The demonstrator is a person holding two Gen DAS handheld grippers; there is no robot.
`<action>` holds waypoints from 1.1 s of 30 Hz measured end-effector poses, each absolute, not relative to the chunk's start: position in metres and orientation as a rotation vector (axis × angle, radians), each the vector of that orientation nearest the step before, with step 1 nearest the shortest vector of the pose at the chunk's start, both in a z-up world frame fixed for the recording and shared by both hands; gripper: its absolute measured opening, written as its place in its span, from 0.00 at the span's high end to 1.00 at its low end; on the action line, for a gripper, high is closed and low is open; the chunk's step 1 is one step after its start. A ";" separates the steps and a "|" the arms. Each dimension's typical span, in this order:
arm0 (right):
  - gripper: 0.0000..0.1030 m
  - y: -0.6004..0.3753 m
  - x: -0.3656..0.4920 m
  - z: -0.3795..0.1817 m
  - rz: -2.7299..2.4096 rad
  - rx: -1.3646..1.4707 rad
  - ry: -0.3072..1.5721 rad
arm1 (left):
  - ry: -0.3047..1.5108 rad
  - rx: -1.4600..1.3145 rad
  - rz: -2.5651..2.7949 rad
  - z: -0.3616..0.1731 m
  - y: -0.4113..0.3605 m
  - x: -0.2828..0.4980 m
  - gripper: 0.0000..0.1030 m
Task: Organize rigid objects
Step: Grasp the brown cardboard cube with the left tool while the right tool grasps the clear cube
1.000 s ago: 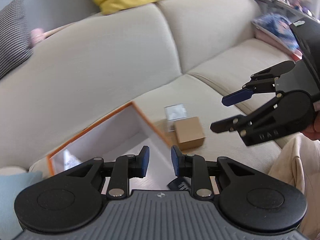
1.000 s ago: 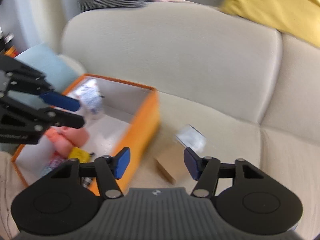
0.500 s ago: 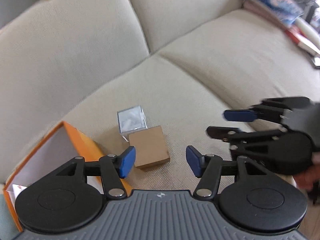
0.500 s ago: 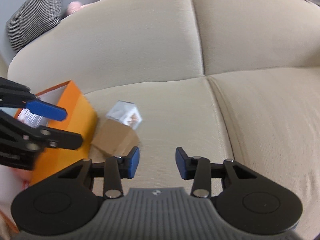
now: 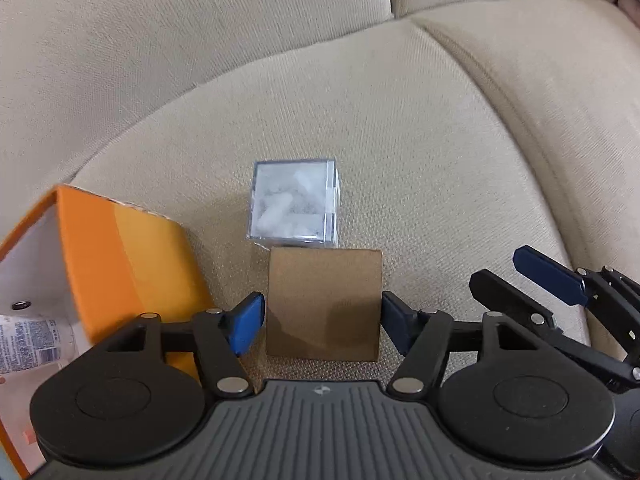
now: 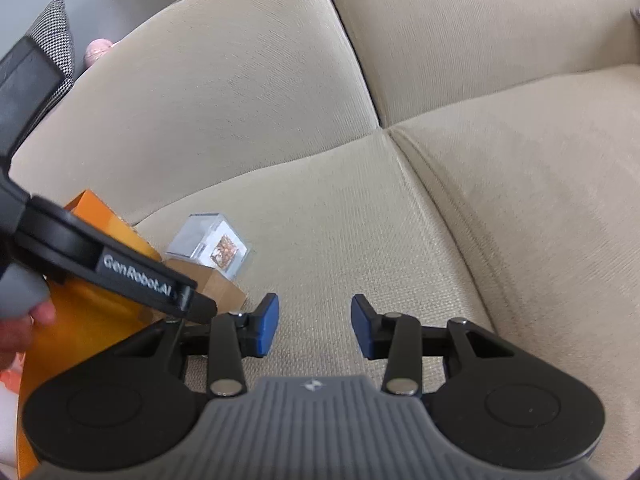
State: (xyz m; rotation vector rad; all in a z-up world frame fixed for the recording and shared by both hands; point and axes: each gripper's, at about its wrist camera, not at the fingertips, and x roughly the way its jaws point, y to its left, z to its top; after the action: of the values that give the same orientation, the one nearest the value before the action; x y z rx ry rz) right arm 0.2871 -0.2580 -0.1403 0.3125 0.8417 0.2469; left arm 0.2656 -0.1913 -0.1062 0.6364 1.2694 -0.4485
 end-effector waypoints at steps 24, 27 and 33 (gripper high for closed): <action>0.52 -0.228 0.306 -0.111 0.493 0.139 0.857 | 1.155 0.417 -0.536 -0.010 -0.149 0.251 0.34; 0.45 -0.221 0.315 -0.099 0.545 0.093 0.856 | 1.140 0.393 -0.542 0.012 -0.136 0.248 0.34; 0.38 -0.193 0.328 -0.085 0.665 -0.094 0.874 | 1.131 0.401 -0.519 0.030 -0.113 0.249 0.34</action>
State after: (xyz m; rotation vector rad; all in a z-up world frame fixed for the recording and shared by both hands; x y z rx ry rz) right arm 0.3279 -0.1925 -0.0850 -0.0936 0.8740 0.6649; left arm 0.2494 -0.1131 0.0300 0.4007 1.1310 -0.5193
